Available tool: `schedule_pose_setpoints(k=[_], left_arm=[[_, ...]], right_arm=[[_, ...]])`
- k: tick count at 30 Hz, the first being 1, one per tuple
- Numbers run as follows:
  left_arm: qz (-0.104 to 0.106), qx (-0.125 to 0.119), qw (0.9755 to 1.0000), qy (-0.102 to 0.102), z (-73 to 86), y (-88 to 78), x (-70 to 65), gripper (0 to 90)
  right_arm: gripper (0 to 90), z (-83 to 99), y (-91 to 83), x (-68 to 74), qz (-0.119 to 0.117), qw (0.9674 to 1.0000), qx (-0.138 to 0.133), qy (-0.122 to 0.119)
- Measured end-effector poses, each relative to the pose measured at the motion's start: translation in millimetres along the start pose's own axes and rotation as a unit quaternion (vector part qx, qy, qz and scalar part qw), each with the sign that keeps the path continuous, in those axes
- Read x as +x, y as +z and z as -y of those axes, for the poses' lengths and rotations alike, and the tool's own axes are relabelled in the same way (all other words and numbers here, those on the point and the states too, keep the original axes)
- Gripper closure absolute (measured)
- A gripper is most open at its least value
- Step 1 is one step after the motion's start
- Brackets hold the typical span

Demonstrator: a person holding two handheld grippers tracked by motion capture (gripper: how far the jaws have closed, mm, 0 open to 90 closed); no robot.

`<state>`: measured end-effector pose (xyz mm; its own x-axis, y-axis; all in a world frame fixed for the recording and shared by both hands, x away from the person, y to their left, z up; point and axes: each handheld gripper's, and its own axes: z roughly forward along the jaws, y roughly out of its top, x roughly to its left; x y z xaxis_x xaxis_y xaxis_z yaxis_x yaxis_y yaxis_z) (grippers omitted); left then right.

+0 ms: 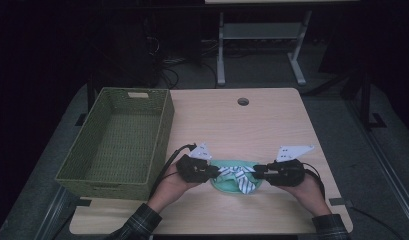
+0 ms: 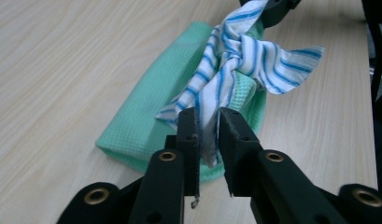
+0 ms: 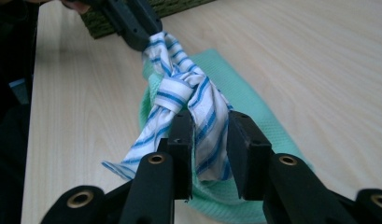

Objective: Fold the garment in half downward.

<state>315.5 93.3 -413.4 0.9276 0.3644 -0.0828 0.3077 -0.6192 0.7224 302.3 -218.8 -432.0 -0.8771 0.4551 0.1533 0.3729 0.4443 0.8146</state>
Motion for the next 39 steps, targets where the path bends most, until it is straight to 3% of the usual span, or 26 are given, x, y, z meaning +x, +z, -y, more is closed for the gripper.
schedule_pose_setpoints(k=[2,4,7,12,18,24,28,30,37,39], left_arm=[[0.000,-0.002,1.0000,-0.006,0.4,0.3,1.2,78.6],[0.004,-0.003,0.9999,-0.013,-0.1,1.2,1.4,68.6],[0.004,-0.006,0.9999,-0.008,-1.3,1.8,-0.3,57.7],[0.017,-0.016,0.9996,-0.018,-2.8,-0.6,2.1,48.8],[0.032,0.001,0.9994,-0.009,-0.9,8.1,-3.1,44.8],[0.041,0.004,0.9991,-0.005,2.5,7.3,-7.8,43.0],[0.046,0.022,0.9987,-0.003,5.3,15.0,-8.1,44.2],[0.049,0.032,0.9983,0.002,6.2,17.9,-8.3,49.2],[0.055,0.060,0.9965,0.017,7.7,24.4,-11.9,75.8],[0.053,0.057,0.9967,0.024,6.3,24.1,-13.4,80.6]], right_arm=[[68.0,0.9,-0.2,1.2,-0.001,1.0000,0.000,0.002],[64.1,-0.6,-1.7,-0.3,-0.003,1.0000,-0.004,0.004],[59.7,-4.9,-4.1,-1.6,-0.010,0.9999,-0.011,0.006],[57.8,-11.5,-10.2,-5.2,-0.012,0.9996,-0.025,0.005],[55.3,-8.3,0.8,-6.1,-0.037,0.9992,-0.001,0.014],[50.3,-5.4,1.1,-1.9,-0.057,0.9983,0.004,0.005],[49.1,-2.0,11.9,-4.4,-0.061,0.9976,0.030,0.013],[50.5,-0.2,17.9,-5.4,-0.068,0.9964,0.047,0.016],[78.4,1.4,25.7,-1.3,-0.076,0.9939,0.080,0.002],[82.8,1.1,24.9,0.7,-0.073,0.9939,0.083,-0.005]])
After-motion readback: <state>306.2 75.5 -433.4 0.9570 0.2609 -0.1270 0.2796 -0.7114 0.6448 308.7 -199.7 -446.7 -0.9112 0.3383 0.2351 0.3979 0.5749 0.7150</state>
